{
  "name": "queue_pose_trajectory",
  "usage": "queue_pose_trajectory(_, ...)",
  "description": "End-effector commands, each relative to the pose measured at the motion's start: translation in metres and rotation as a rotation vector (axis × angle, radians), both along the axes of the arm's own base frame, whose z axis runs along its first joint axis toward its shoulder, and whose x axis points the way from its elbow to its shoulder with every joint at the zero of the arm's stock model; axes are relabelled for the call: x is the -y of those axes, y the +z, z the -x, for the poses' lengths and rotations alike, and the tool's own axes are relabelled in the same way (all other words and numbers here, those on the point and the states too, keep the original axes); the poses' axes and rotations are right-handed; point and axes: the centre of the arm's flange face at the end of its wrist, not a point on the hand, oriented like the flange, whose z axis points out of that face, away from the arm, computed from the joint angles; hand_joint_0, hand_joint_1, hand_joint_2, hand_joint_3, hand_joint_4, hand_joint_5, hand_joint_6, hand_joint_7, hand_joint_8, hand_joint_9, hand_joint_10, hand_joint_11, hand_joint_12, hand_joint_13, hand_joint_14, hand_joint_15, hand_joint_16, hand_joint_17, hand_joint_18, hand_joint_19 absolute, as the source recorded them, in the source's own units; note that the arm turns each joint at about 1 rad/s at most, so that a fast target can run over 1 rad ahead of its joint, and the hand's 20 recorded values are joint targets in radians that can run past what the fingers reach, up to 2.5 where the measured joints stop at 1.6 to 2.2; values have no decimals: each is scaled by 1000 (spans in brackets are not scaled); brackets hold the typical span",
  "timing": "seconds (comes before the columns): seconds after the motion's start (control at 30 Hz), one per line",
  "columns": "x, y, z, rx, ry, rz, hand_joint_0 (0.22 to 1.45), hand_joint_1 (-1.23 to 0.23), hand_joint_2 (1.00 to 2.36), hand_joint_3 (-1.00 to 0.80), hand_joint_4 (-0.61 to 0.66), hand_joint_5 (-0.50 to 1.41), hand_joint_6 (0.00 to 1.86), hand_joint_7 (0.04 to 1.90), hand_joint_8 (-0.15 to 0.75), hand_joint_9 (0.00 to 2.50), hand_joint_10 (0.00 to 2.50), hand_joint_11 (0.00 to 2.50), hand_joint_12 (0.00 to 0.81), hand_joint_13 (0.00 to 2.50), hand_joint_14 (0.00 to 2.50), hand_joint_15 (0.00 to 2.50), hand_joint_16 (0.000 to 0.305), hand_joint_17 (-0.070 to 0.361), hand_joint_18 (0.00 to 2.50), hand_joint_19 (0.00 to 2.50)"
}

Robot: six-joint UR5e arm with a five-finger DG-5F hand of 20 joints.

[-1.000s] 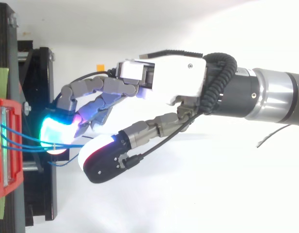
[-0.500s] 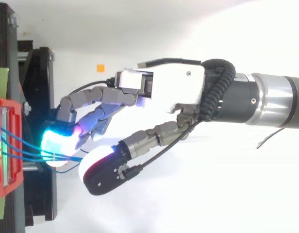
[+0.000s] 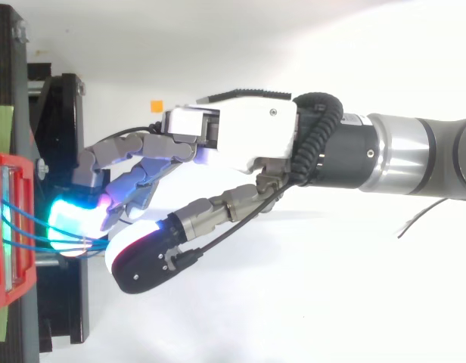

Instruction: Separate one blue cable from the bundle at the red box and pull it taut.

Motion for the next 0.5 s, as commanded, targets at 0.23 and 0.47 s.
queue_pose_trajectory(0.23, -3, 2, -1, 4, 5, -8, 651, -632, 1013, -304, 314, -136, 500, 1229, 396, 693, 12, 559, 414, 788, 13, 428, 51, 114, 803, 510)
queue_pose_trajectory(0.47, -4, 2, -2, 11, 6, -9, 652, -635, 1014, -295, 295, -140, 536, 1206, 394, 699, 9, 573, 415, 805, 13, 430, 51, 114, 813, 516)
